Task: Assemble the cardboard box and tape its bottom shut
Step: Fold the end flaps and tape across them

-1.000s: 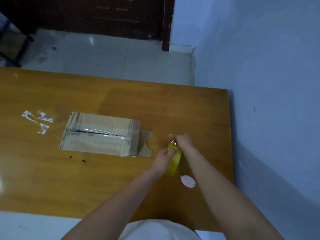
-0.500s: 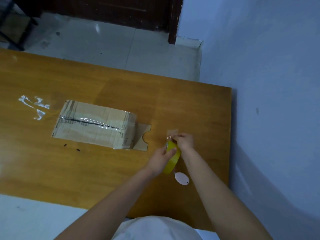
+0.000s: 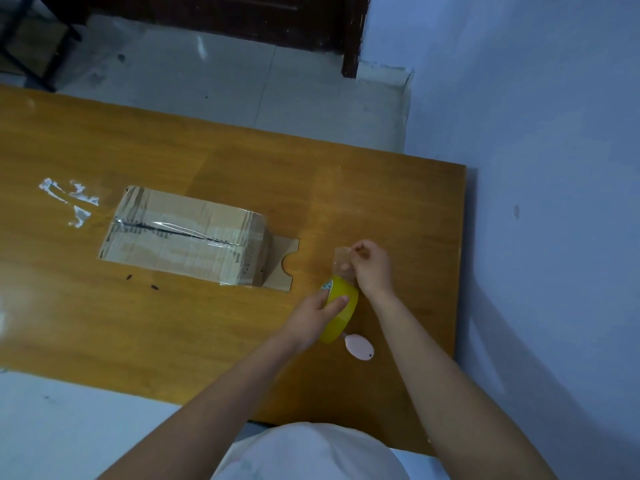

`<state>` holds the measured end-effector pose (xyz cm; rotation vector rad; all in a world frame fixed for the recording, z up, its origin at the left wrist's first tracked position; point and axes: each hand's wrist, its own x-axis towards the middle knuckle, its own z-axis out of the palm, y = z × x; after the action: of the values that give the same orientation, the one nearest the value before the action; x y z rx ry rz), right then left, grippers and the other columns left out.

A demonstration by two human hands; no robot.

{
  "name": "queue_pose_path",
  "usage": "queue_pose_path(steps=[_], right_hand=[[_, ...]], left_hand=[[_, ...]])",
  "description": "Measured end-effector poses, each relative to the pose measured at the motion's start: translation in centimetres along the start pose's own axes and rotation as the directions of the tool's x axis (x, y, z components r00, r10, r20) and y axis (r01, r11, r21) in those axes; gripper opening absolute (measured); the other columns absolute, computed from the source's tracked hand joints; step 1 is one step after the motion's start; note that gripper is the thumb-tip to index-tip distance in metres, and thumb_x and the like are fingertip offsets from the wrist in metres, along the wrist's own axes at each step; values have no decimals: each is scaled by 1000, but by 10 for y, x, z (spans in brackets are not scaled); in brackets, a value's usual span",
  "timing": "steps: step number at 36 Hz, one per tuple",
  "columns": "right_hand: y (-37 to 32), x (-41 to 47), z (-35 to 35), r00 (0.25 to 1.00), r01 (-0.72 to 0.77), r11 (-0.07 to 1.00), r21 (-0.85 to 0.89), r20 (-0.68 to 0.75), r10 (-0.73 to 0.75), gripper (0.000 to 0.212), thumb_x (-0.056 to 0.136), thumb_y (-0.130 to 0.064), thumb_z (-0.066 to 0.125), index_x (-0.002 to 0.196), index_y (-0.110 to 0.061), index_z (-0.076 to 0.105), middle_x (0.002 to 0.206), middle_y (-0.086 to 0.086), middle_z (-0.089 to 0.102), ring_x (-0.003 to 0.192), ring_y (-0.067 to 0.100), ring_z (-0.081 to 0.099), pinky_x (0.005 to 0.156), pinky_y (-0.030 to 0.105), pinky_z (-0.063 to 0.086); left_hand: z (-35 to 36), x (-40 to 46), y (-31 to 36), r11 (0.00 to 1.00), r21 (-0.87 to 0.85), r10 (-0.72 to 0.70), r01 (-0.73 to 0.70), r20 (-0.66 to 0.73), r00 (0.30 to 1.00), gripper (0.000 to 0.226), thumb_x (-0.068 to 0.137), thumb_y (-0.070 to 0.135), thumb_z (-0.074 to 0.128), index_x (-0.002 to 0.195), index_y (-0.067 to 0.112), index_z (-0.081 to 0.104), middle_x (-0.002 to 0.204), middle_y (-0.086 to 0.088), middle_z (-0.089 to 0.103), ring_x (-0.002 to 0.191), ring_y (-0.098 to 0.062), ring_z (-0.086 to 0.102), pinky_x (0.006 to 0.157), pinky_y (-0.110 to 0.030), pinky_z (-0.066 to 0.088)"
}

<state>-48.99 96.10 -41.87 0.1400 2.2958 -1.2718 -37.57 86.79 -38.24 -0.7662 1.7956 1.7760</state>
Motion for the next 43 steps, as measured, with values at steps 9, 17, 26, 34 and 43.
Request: queue_pose_path(steps=[9, 17, 26, 34, 43], right_hand=[[10, 5, 11, 997, -21, 989, 149, -73, 33, 5, 85, -6, 63, 80, -7, 62, 90, 10, 58, 79, 19, 54, 69, 27, 43], [14, 16, 21, 958, -103, 965, 242, -236, 162, 5, 82, -7, 67, 77, -9, 66, 97, 18, 62, 84, 23, 56, 83, 39, 47], [12, 27, 16, 984, -52, 998, -35, -175, 45, 10, 83, -17, 68, 84, -8, 70, 99, 5, 58, 89, 18, 55, 74, 24, 37], [15, 30, 18, 984, 84, 943, -322, -122, -129, 18, 87, -24, 63, 87, -7, 69, 108, 5, 50, 98, 22, 54, 75, 31, 45], [17, 30, 15, 967, 98, 867, -489, -159, -199, 40, 83, -32, 68, 116, -14, 52, 127, 8, 37, 113, 27, 48, 74, 33, 44]], left_hand=[[7, -3, 7, 970, -229, -90, 76, -51, 995, 33, 97, 29, 49, 89, -2, 58, 74, -22, 57, 50, -25, 62, 50, -30, 51], [12, 3, 11, 937, -322, -183, 138, -115, 976, 28, 97, 29, 50, 83, 5, 57, 72, -20, 56, 46, -25, 59, 42, -25, 48], [8, 12, 19, 944, -265, -233, 198, -111, 966, 34, 96, 33, 49, 89, 1, 56, 57, -12, 62, 43, -26, 62, 42, -27, 48], [3, 22, 38, 948, -207, -269, 244, -107, 957, 39, 95, 36, 46, 99, -1, 57, 67, -18, 64, 55, -30, 63, 61, -42, 55], [4, 30, 48, 960, -106, -275, 261, -147, 950, 49, 94, 41, 45, 100, -6, 58, 89, -30, 58, 79, -39, 59, 84, -61, 46]])
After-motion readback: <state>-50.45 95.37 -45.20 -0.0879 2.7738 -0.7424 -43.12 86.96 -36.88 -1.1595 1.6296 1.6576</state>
